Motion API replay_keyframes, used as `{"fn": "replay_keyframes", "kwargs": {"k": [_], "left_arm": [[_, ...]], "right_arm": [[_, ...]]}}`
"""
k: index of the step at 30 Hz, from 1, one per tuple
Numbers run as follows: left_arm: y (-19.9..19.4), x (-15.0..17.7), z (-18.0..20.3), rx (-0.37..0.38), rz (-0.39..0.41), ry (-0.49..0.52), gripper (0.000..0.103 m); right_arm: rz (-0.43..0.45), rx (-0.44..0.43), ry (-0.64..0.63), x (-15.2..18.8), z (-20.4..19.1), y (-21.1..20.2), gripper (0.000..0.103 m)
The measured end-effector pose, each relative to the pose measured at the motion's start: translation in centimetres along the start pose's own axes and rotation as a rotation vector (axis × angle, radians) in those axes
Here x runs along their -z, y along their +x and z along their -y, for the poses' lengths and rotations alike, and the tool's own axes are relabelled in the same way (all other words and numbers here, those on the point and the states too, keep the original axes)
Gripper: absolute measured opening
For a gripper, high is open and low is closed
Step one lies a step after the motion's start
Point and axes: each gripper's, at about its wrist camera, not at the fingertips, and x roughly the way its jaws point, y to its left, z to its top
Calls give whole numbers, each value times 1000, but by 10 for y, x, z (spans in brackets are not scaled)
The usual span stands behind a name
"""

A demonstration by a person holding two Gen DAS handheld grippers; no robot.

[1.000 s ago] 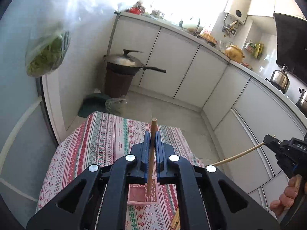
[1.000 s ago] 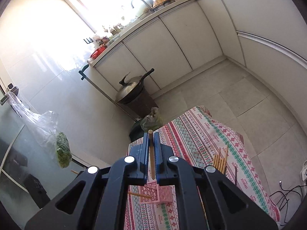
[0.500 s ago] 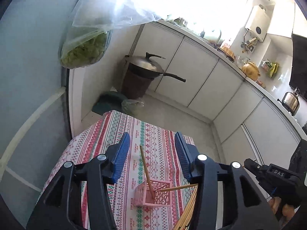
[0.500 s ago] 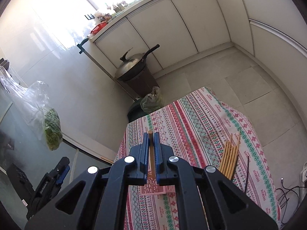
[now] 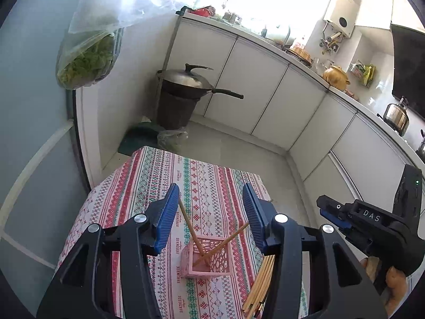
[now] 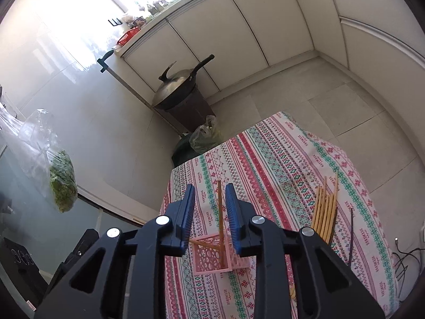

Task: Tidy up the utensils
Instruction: 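Carry the wooden chopsticks in both tools over the pink basket, then lower the chopsticks into the pink basket and open both tools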

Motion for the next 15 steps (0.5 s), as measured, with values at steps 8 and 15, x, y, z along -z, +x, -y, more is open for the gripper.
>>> {"fn": "replay_keyframes", "kwargs": {"k": [8, 15], "left_arm": [[-10, 7, 20, -12, 38, 48, 64], [-14, 19, 31, -60, 40, 99, 72]], "right_arm": [[109, 112, -138, 18, -8, -28, 43], [212, 223, -288, 38, -19, -47, 56]]}}
